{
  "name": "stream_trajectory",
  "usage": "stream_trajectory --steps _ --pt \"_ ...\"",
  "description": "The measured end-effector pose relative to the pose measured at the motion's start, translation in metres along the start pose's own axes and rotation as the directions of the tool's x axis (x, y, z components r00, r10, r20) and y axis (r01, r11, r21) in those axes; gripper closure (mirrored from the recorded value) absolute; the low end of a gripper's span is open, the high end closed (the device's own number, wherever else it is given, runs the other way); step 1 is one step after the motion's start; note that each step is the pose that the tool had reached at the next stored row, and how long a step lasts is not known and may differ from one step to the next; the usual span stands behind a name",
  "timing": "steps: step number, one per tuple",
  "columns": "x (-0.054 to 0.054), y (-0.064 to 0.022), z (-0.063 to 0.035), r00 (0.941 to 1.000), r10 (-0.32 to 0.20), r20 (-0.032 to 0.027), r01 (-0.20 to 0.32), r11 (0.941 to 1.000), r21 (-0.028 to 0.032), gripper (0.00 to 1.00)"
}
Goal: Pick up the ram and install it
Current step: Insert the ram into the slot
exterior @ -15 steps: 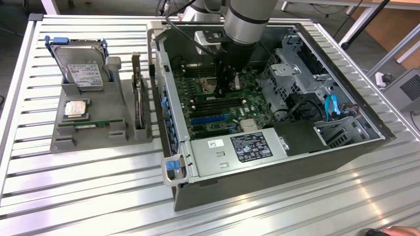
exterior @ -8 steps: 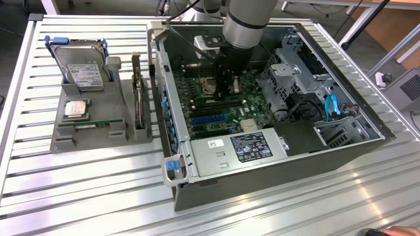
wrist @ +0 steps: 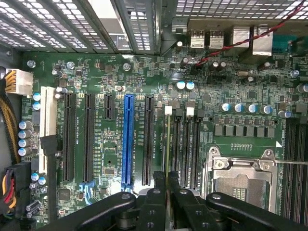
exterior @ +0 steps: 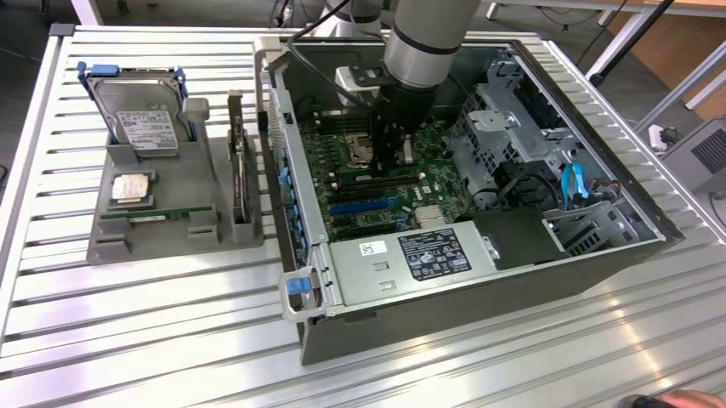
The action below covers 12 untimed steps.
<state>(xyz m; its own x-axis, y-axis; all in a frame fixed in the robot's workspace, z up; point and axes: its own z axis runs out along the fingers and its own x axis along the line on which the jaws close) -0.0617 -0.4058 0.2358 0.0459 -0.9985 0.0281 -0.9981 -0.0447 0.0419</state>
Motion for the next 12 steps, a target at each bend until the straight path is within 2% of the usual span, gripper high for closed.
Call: stream_trajectory --steps 12 --pt "-0.0023 -0.0015 -0.0001 1.0 -0.001 -0.0001 0.001 1.0 0.0001 0.87"
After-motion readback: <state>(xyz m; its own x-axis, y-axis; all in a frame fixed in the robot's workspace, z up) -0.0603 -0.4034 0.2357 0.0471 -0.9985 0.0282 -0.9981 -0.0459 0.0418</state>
